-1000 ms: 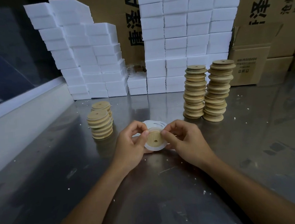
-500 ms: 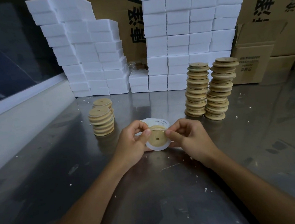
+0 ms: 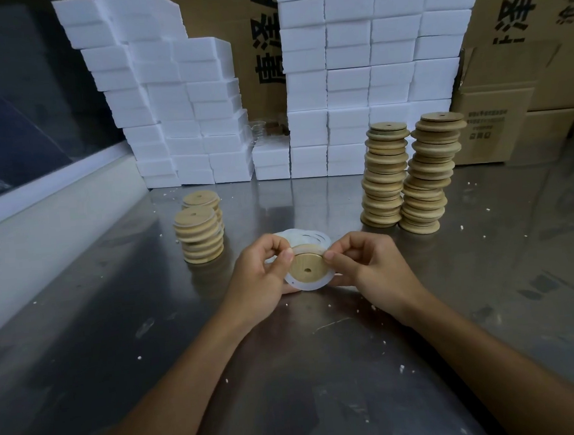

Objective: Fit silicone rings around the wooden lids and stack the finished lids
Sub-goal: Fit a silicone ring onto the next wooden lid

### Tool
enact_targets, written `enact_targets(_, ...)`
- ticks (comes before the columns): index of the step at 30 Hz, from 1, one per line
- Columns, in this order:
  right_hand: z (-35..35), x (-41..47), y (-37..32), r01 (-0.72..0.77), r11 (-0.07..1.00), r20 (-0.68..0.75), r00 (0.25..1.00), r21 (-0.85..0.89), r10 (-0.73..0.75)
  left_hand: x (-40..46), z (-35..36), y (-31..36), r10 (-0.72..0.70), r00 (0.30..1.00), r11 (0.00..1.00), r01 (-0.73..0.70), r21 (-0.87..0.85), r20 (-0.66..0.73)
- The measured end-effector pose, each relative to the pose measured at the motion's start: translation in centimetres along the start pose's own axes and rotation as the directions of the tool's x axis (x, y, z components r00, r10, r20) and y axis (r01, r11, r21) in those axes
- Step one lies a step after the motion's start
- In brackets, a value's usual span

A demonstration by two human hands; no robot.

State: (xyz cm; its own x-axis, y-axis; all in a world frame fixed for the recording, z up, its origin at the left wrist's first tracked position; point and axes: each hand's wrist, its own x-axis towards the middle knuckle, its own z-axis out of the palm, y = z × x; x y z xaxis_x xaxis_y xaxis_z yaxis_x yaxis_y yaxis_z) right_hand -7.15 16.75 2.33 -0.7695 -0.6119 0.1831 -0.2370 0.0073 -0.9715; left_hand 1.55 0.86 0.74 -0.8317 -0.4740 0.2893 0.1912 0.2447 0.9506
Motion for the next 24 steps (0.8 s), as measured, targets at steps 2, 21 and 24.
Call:
enact_targets(2, 0.0, 0.01, -0.01, -0.003, 1.0, 0.006, 1.0, -0.008, 0.003, 0.06, -0.02, -0.06, 0.002, 1.0, 1.0, -0.002, 0.006, 0.001)
enact_targets(21, -0.06, -0.24, -0.33, 0.009, 1.0, 0.011, 1.0, 0.028, -0.009, -0.22, -0.09, 0.58, -0.017, 0.999, 1.0, 0.016, 0.024, 0.034)
enact_targets(24, -0.14, -0.24, -0.41, 0.016, 0.999, 0.013, 1.0, 0.04, -0.017, -0.24, -0.09, 0.69, -0.019, 0.999, 1.0, 0.018, 0.022, 0.044)
